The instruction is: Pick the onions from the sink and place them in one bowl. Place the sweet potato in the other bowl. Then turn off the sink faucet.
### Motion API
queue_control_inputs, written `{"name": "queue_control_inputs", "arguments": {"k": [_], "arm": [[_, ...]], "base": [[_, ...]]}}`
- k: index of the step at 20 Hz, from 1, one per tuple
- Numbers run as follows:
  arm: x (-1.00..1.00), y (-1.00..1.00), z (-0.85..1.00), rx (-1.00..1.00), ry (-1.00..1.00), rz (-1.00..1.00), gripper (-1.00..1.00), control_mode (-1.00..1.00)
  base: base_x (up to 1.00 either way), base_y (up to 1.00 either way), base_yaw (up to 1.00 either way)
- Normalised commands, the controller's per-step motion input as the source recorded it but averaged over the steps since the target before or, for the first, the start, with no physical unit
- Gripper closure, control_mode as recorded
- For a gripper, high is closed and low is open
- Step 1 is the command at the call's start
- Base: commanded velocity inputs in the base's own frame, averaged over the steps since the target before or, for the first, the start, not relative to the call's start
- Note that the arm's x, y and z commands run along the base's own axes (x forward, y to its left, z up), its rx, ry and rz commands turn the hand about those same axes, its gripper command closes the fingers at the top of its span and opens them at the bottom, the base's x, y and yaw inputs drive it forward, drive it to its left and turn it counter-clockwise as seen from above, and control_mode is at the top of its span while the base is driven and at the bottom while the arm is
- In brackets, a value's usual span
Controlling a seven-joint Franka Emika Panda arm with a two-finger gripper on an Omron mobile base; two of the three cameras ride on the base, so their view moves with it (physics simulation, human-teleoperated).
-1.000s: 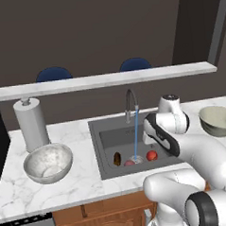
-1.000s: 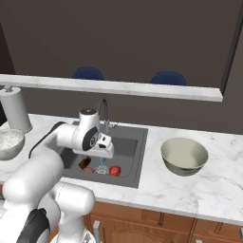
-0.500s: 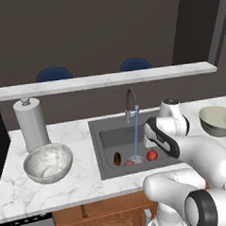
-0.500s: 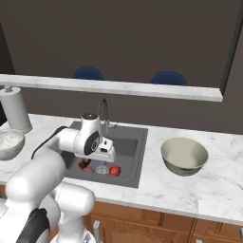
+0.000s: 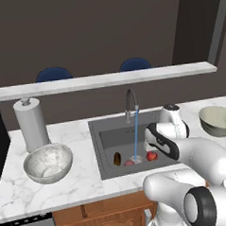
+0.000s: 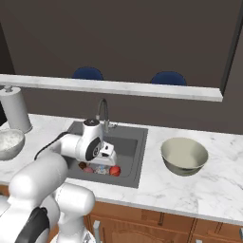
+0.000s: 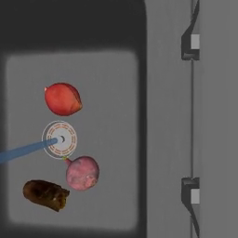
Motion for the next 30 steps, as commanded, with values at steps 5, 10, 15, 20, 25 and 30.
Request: {"name": "queue_control_inputs", "arguments": {"k": [5,10,15,20,25,30], "arm": [[0.13,0.00,-0.11,0.00,0.00,0.00,-1.00,-1.00],[0.14,-0.02,-0.09,0.00,0.00,0.00,-1.00,-1.00],[0.13,-0.04,-0.06,0.00,0.00,0.00,-1.00,-1.00],[0.14,-0.02,-0.07,0.00,0.00,0.00,-1.00,-1.00],[0.10,-0.04,-0.09,0.00,0.00,0.00,-1.00,-1.00],[0.05,-0.07,-0.14,0.00,0.00,0.00,-1.00,-1.00]], "base": [[0.00,0.00,0.00],[0.00,0.00,0.00],[0.00,0.00,0.00],[0.00,0.00,0.00],[0.00,0.00,0.00],[0.00,0.00,0.00]]}}
